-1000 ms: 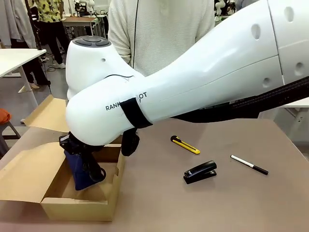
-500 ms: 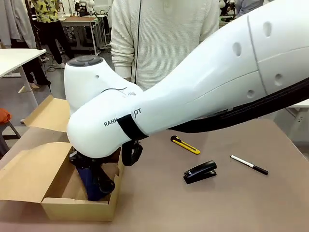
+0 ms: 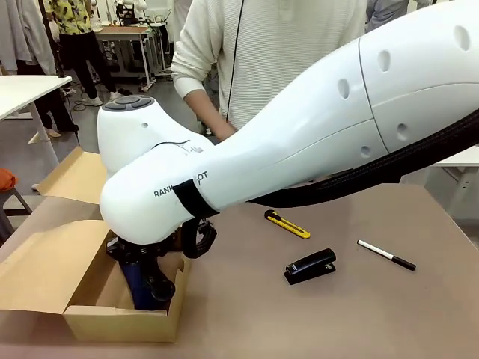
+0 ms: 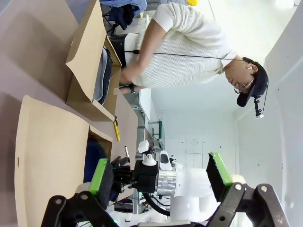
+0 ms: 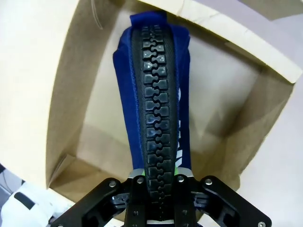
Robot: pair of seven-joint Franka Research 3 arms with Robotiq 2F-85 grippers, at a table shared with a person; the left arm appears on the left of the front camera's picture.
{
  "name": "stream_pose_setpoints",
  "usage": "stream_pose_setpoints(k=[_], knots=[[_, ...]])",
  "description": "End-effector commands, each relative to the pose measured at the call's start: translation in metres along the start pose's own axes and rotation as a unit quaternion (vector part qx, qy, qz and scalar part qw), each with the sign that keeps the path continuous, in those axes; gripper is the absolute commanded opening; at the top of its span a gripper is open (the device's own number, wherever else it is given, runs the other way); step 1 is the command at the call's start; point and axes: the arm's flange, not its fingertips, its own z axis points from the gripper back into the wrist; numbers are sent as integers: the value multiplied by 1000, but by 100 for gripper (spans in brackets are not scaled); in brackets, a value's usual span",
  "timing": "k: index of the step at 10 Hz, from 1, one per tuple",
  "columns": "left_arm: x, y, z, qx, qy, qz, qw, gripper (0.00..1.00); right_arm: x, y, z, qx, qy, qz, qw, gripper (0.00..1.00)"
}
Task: Place items inside the box.
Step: Pick up a Pencil pouch or Stapler and place it inside the Mailer Box closest to the robot.
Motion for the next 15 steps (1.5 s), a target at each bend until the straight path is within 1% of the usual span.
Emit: stream_pose_setpoints(k=[1, 2, 3, 4, 5, 6, 15], knots=[[-2, -1, 1, -7, 1, -10, 1000, 100, 4, 5, 2, 8, 10, 3, 1000, 8], [-2, -1, 1, -7, 1, -10, 1000, 100, 4, 4, 2, 12, 10, 3, 1000, 66], [-2, -1, 1, -7, 1, -10, 1000, 100, 4, 4, 4, 13, 7, 1, 1000, 66], [-2, -1, 1, -7, 1, -10, 1000, 100, 4, 2, 6, 15, 4, 0, 1000, 100], [-2, -1, 1, -7, 1, -10, 1000, 100, 3, 1, 7, 16, 2, -1, 1000, 70], [-2, -1, 1, -7, 1, -10, 1000, 100, 4, 1, 6, 16, 3, -2, 1000, 100], [-2, -1, 1, -7, 1, -10, 1000, 100, 1, -2, 9, 11, -10, -7, 1000, 100]])
